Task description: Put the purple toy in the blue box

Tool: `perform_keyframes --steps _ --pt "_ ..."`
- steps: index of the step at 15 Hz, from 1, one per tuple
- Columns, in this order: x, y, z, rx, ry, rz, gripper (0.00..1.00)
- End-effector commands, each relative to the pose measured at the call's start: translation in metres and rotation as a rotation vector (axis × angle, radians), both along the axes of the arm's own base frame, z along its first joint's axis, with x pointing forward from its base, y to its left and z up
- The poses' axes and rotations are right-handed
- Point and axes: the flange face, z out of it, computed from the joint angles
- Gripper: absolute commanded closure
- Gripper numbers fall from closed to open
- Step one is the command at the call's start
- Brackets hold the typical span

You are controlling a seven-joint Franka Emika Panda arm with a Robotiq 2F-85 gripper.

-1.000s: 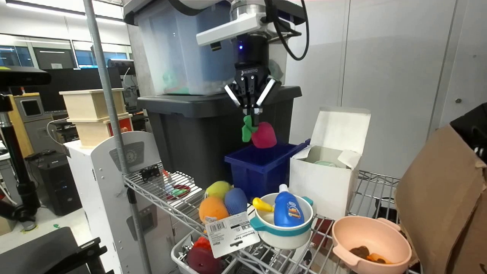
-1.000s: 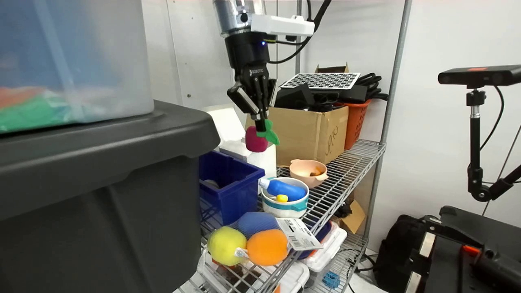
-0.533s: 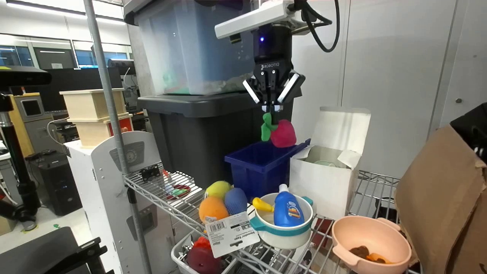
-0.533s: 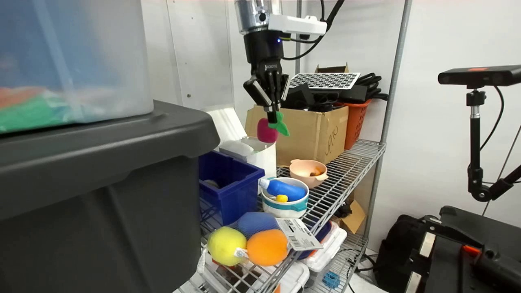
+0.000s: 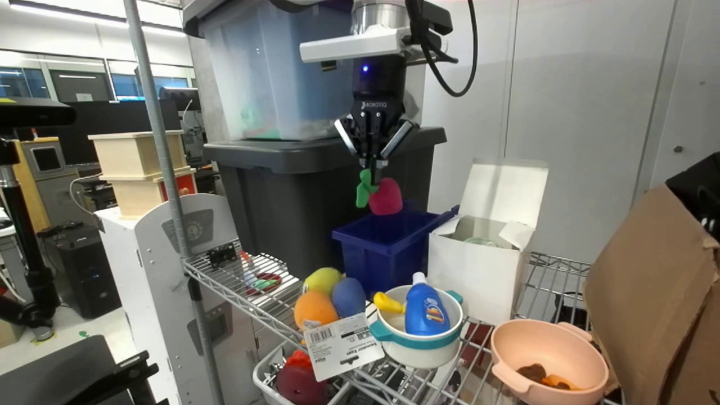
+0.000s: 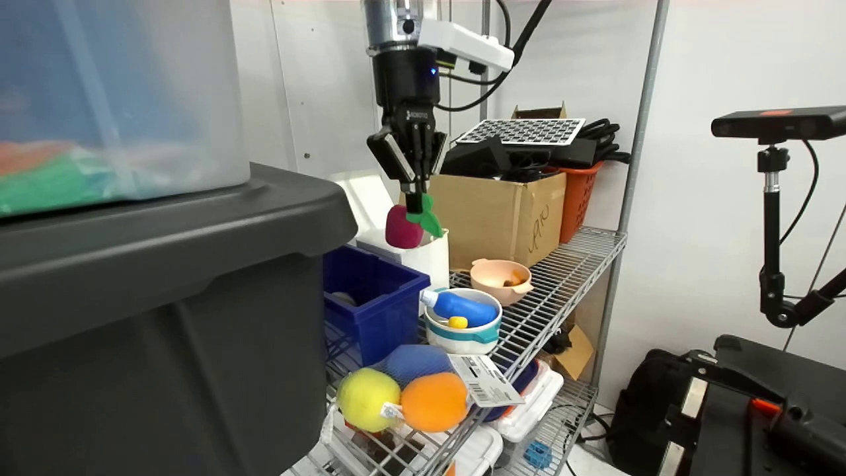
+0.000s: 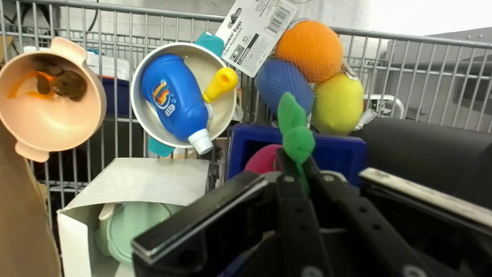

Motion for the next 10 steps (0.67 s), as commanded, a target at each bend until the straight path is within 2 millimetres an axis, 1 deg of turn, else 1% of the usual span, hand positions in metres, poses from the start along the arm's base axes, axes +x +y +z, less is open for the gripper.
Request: perform_keyframes --steps 1,5,8,10 --pt "-0.006 -0.001 0.007 0.06 -0.012 0.042 0.99" --pt "-0.003 -0.004 0.005 0.072 -0.008 0.057 0.99" --pt "-0.002 0.001 0.0 0.061 -0.006 0.064 0.99" --pt "0.001 0.008 -0.003 0.051 -0.009 0.072 0.99"
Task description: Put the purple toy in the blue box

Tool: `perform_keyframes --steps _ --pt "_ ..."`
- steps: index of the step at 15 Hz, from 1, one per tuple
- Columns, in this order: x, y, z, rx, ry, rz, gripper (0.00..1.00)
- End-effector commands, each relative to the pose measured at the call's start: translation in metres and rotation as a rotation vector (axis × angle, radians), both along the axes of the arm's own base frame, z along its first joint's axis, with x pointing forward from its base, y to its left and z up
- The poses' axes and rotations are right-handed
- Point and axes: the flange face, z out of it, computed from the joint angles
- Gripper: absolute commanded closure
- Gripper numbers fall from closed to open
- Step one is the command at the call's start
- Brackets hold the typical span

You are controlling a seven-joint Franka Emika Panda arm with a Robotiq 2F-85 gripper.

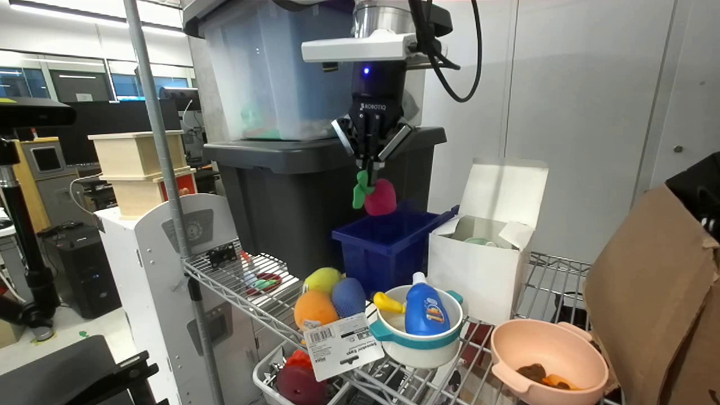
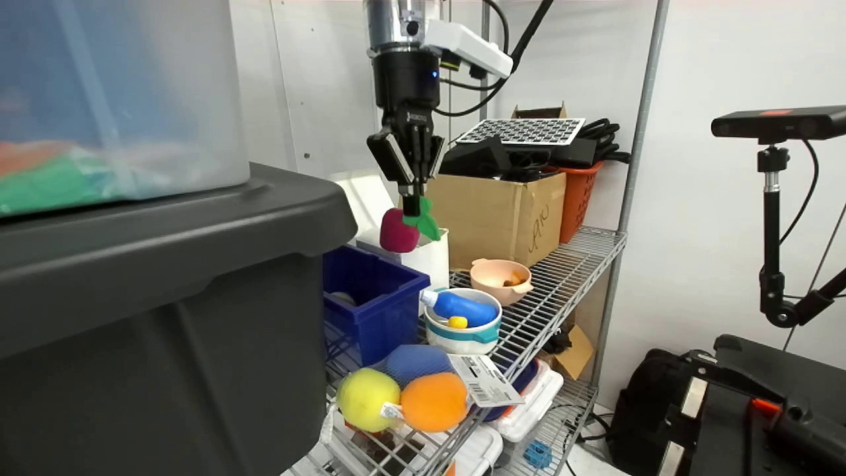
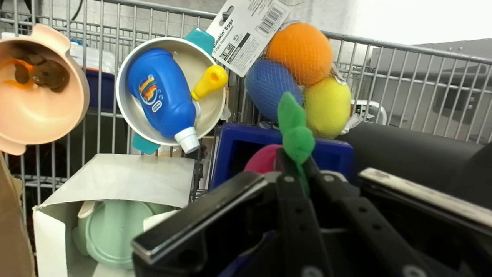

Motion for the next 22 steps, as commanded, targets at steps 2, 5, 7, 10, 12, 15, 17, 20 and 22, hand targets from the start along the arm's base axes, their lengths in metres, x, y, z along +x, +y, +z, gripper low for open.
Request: perform_keyframes --steps 2,5,7,10,12,15,17,20,22 --pt "0.007 0.017 -0.003 0.001 -0.014 0.025 0.99" --pt "0.014 0.027 -0.005 -0.006 -0.025 0.036 0.99" --pt "0.021 0.028 -0.006 -0.005 -0.031 0.035 0.99" --pt "0.03 0.022 -0.003 -0.007 -0.05 0.026 0.99" --pt "0.036 0.016 0.0 -0.01 -0.062 0.017 0.99" --pt "0.041 0.012 0.002 -0.031 -0.068 0.001 0.69" --pt "0.044 0.011 0.007 -0.042 -0.078 -0.001 0.56" --pt "0.047 0.007 0.012 -0.081 -0.07 -0.046 0.34" --pt "0.048 0.0 0.016 -0.133 -0.087 -0.101 0.19"
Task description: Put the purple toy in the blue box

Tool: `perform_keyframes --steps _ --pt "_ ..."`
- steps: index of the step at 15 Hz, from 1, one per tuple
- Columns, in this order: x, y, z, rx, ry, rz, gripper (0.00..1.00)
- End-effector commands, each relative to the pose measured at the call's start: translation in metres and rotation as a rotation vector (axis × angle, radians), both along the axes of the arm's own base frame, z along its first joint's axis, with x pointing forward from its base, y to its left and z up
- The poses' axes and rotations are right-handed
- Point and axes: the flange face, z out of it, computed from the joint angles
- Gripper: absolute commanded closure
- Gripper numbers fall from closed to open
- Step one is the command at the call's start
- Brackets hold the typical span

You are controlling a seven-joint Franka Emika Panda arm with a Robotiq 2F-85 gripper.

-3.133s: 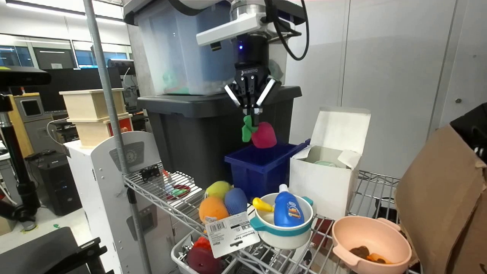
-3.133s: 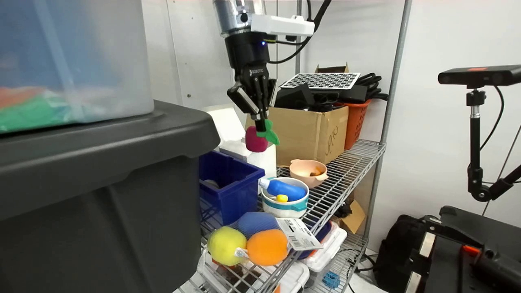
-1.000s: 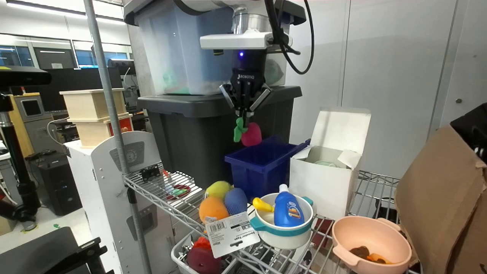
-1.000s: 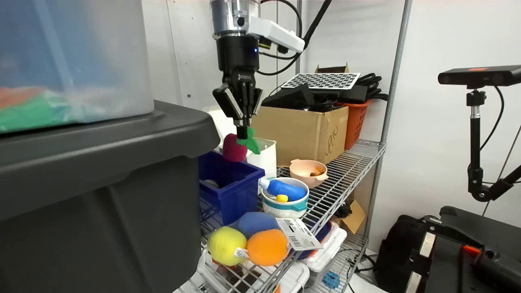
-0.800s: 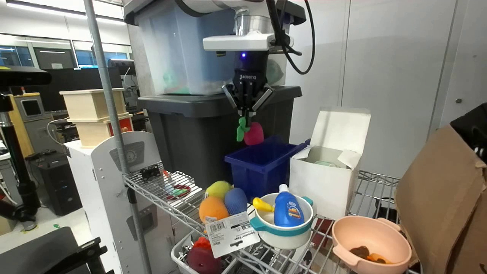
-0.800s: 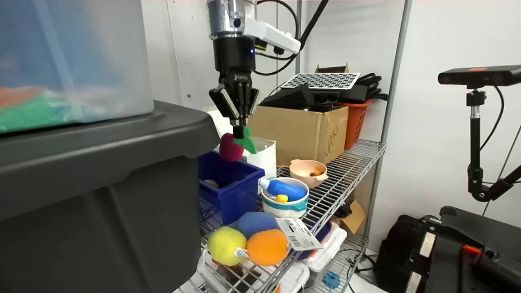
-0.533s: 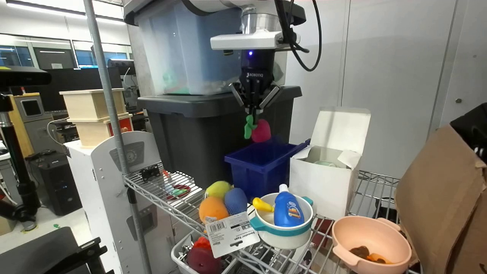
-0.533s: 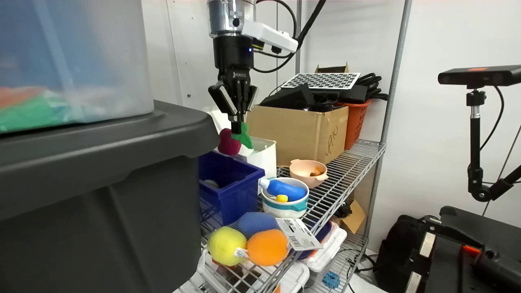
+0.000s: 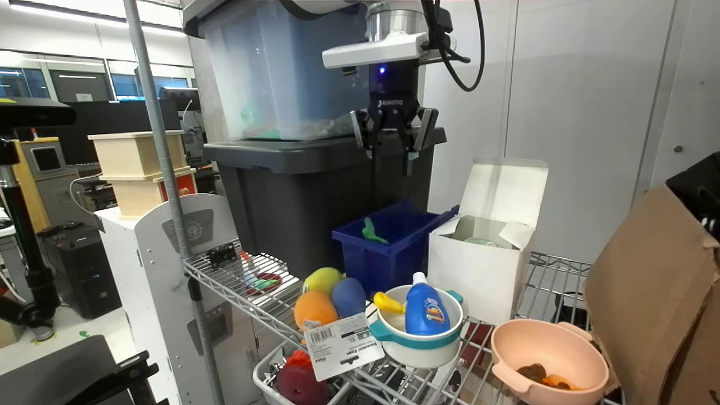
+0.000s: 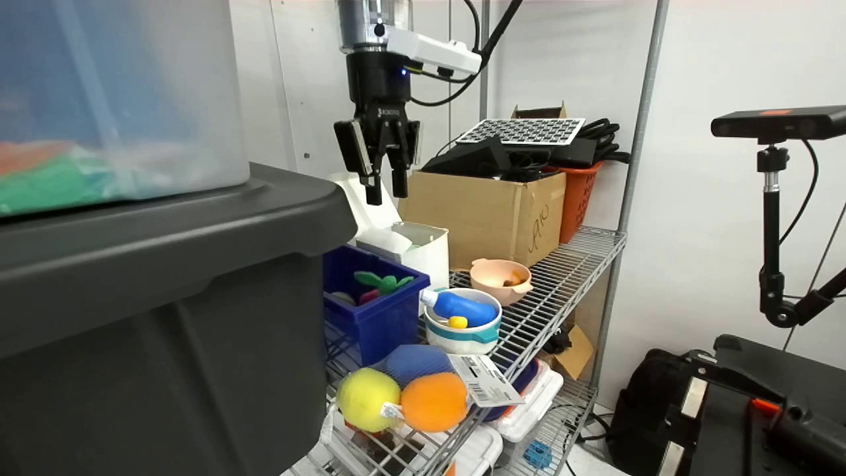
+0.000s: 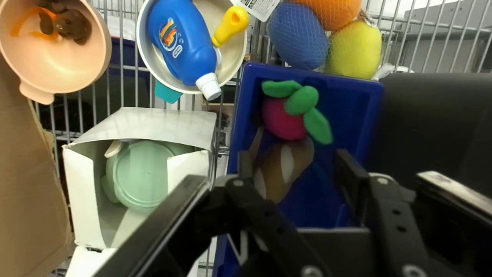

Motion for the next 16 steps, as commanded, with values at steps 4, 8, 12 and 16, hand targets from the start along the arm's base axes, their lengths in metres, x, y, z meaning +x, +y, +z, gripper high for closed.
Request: perform_keyframes --steps 4,8,12,16 --pt "0.003 -0.032 0.01 -0.215 -0.036 -0.202 0.0" --pt "-0.015 -0.051 0.006 -0.263 -0.016 -0.281 0.0" --pt "-0.046 -0.06 0.004 -0.264 0.055 -0.313 0.0" --pt "-0.09 -0.06 0.016 -0.262 0.097 -0.323 0.0"
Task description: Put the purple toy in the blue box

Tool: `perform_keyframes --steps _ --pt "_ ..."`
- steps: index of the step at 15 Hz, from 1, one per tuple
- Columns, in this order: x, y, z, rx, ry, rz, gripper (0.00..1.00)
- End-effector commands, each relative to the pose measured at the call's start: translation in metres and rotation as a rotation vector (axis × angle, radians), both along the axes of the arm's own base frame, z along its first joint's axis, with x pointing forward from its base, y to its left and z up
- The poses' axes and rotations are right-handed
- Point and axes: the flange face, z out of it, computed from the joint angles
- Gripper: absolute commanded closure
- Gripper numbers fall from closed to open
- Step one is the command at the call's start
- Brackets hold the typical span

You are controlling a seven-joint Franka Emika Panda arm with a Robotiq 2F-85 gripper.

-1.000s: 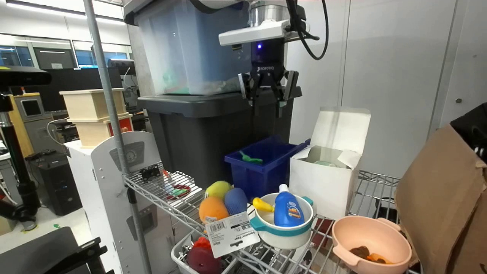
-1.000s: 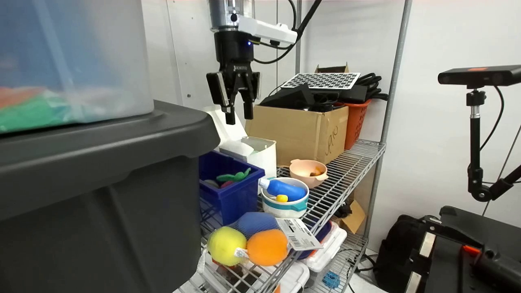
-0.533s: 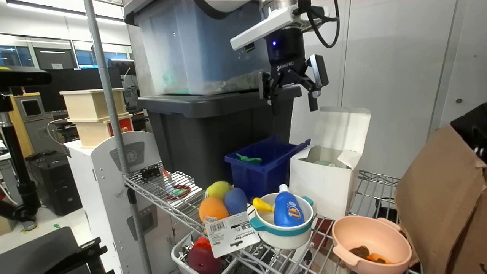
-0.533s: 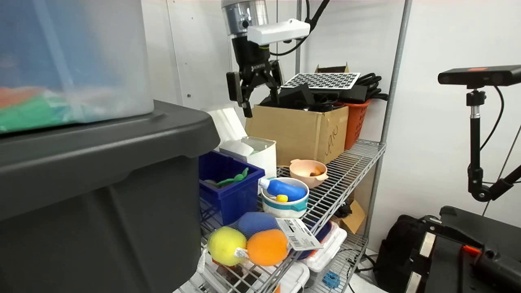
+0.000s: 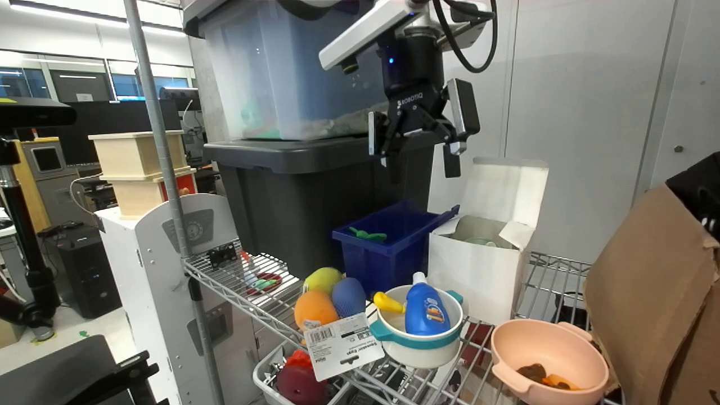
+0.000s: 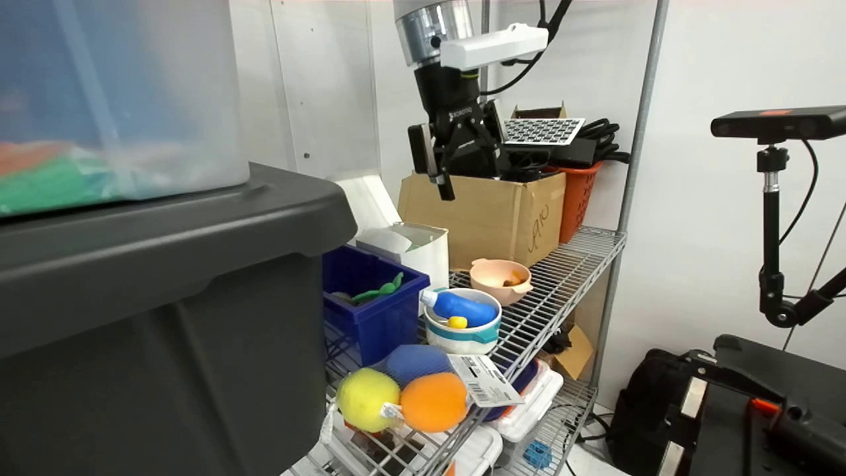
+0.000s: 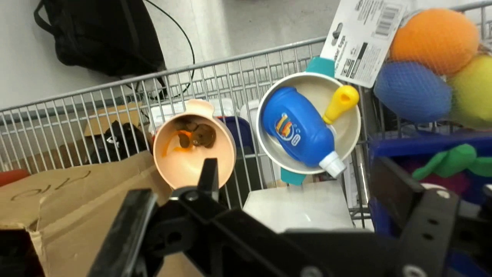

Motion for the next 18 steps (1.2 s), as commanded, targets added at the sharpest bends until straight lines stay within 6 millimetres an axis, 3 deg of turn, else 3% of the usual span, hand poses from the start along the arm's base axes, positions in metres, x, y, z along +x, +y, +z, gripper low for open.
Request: perform_keyframes --steps 1,7,11,18 --pt "-0.049 0.003 0.025 -0.016 0.003 -0.024 0.0" --pt "-0.123 0.029 0.039 -0.021 0.038 -0.014 0.0" --pt "-0.171 0.043 0.062 -0.006 0.028 -0.006 0.0" --pt "-0.202 0.035 0.111 0.0 -0.075 -0.086 0.0"
